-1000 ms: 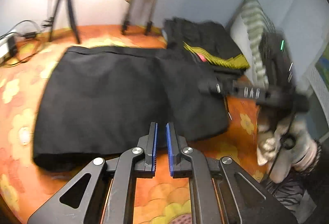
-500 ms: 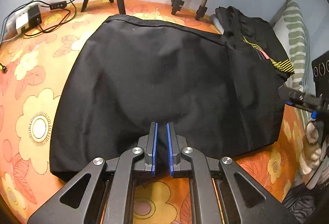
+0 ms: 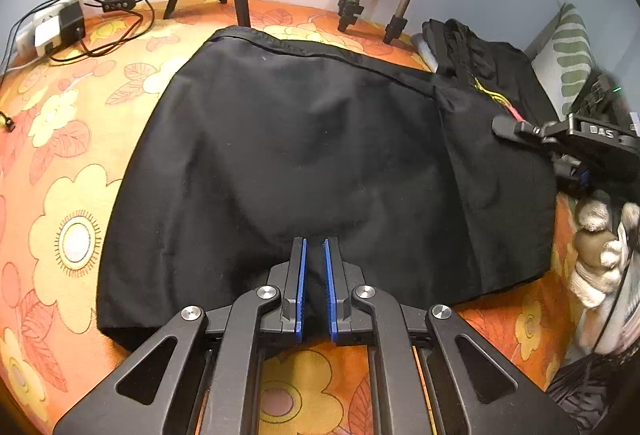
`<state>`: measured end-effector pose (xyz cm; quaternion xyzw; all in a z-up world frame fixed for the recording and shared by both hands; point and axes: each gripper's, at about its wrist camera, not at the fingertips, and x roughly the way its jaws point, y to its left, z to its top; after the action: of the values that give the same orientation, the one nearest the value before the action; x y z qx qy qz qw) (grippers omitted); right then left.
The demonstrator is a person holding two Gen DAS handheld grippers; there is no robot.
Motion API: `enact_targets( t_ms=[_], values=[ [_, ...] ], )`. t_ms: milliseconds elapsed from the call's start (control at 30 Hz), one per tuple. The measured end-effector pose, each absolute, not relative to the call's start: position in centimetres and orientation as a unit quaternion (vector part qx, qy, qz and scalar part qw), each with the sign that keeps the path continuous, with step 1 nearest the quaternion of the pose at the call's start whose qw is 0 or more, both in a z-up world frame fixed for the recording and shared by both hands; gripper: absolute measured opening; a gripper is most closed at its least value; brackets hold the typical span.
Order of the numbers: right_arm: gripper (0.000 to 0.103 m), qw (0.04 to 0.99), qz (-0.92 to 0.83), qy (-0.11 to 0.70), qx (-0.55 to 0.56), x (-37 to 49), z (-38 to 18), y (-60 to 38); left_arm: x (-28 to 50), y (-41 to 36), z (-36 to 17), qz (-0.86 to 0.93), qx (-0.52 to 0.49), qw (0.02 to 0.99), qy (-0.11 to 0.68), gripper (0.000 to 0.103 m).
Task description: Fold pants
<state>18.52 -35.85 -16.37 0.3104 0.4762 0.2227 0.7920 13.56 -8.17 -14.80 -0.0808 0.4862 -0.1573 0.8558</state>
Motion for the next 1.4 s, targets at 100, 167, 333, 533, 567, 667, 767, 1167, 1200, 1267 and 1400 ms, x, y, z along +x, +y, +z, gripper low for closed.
enact_targets(
  t_ms=[100,167,333,533,567,667,767,1167,1200,1267,1400],
  values=[
    [0.009,0.871,0.230,0.403,0.159,17.2,-11.1,-32.1,13.3,-7.5,-14.3,-0.155,-0.095,0.859,0.478,0.007],
    [0.008,0.906,0.212,0.358,0.077,16.6,-9.2,-30.6,13.2,-7.0,-13.9,-0.151,-0.100,0.863,0.472,0.007],
    [0.007,0.913,0.135,0.386,0.012,19.0,-11.7,-30.9,12.6,-4.7,-12.4,-0.131,-0.105,0.878,0.448,0.007],
    [0.024,0.879,0.212,0.419,0.088,19.2,-13.0,-31.9,12.6,-1.0,-12.6,-0.106,-0.131,0.879,0.446,0.007],
    [0.032,0.869,0.215,0.430,0.117,19.5,-13.2,-32.5,12.8,-0.8,-13.0,-0.107,-0.133,0.875,0.453,0.007],
    [0.046,0.852,0.215,0.443,0.180,20.1,-13.9,-34.2,13.1,-1.2,-14.0,-0.103,-0.122,0.869,0.468,0.007],
    [0.046,0.828,0.208,0.453,0.257,21.2,-14.8,-36.2,13.2,-1.4,-14.2,-0.101,-0.114,0.869,0.470,0.007],
    [0.008,0.868,0.250,0.376,0.208,20.1,-10.1,-33.2,13.4,-2.2,-15.0,-0.096,-0.092,0.867,0.479,0.007],
    [0.009,0.897,0.211,0.360,0.146,19.6,-9.1,-32.6,13.4,-2.2,-15.0,-0.096,-0.092,0.868,0.479,0.007],
    [0.016,0.916,0.153,0.353,0.109,19.7,-8.9,-32.9,13.3,-2.2,-15.0,-0.096,-0.089,0.868,0.480,0.007],
    [0.055,0.900,0.092,0.379,0.195,20.6,-10.7,-37.1,13.4,-2.2,-15.1,-0.097,-0.090,0.866,0.482,0.007]
  ],
)
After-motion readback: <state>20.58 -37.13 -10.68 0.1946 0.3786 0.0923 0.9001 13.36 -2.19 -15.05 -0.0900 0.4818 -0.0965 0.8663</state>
